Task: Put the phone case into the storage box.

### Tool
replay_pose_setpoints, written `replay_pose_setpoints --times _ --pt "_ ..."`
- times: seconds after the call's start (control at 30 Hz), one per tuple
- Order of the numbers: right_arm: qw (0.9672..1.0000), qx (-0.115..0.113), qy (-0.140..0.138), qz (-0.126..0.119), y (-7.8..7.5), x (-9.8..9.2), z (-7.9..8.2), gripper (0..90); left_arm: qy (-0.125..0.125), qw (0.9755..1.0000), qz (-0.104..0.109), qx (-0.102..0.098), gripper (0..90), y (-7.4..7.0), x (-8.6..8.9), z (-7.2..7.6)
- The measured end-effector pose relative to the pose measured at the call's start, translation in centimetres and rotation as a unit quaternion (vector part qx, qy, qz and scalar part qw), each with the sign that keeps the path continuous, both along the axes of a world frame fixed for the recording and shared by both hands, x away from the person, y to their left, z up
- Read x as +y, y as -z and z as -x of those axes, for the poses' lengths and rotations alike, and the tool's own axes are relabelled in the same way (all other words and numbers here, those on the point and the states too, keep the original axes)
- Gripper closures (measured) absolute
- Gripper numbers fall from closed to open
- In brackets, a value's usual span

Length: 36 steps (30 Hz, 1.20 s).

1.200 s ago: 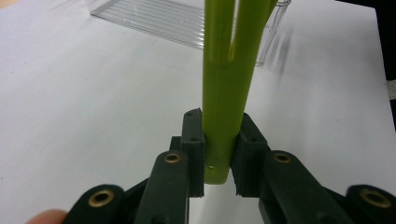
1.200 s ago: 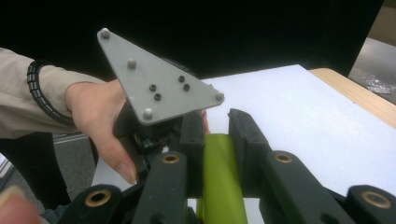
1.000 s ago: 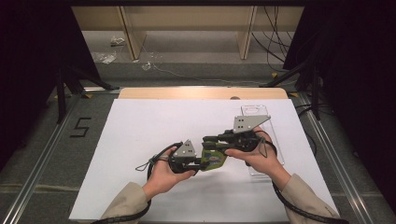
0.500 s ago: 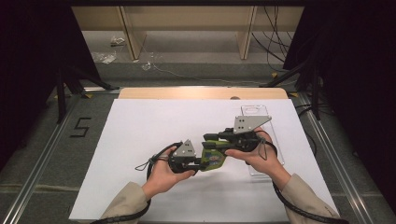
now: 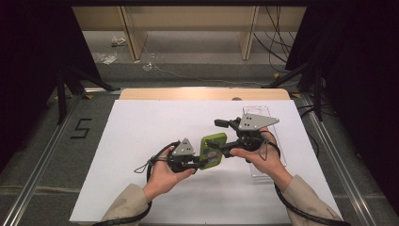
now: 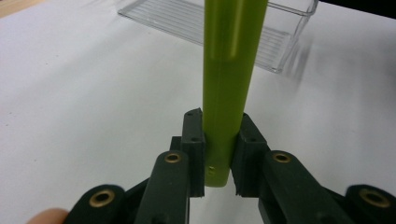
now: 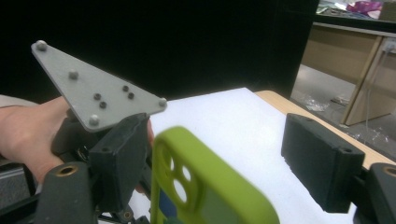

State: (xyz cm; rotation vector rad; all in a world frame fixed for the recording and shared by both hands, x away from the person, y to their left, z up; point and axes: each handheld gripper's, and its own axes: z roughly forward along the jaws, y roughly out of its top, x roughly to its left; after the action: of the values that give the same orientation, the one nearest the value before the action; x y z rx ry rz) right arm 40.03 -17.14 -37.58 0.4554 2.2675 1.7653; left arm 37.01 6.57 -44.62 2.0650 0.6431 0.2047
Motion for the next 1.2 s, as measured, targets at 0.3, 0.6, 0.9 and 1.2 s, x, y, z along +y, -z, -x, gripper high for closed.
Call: replay_pose_setpoints --times 0.3,0.6,0.9,1.2 --pt "0.9994 0.007 0.03 -0.018 0.5 -0.2 -0.2 20.8 -0.046 0.9989 0.005 -0.004 77.1 -0.2 0.5 -0.1" --pt "0.9985 0.012 0.05 -0.018 0.8 -0.3 -0.3 16.9 -0.06 0.9982 0.007 -0.005 77.0 -0.3 0.6 -0.1" --pt "0.9981 0.011 0.059 -0.017 1.1 -0.1 -0.3 16.1 -0.074 0.9972 0.008 -0.006 77.0 -0.4 0.8 -0.2" --pt "0.9976 0.012 0.064 -0.02 1.2 -0.1 -0.2 15.8 -0.085 0.9963 0.01 -0.006 77.0 -0.5 0.9 -0.2"
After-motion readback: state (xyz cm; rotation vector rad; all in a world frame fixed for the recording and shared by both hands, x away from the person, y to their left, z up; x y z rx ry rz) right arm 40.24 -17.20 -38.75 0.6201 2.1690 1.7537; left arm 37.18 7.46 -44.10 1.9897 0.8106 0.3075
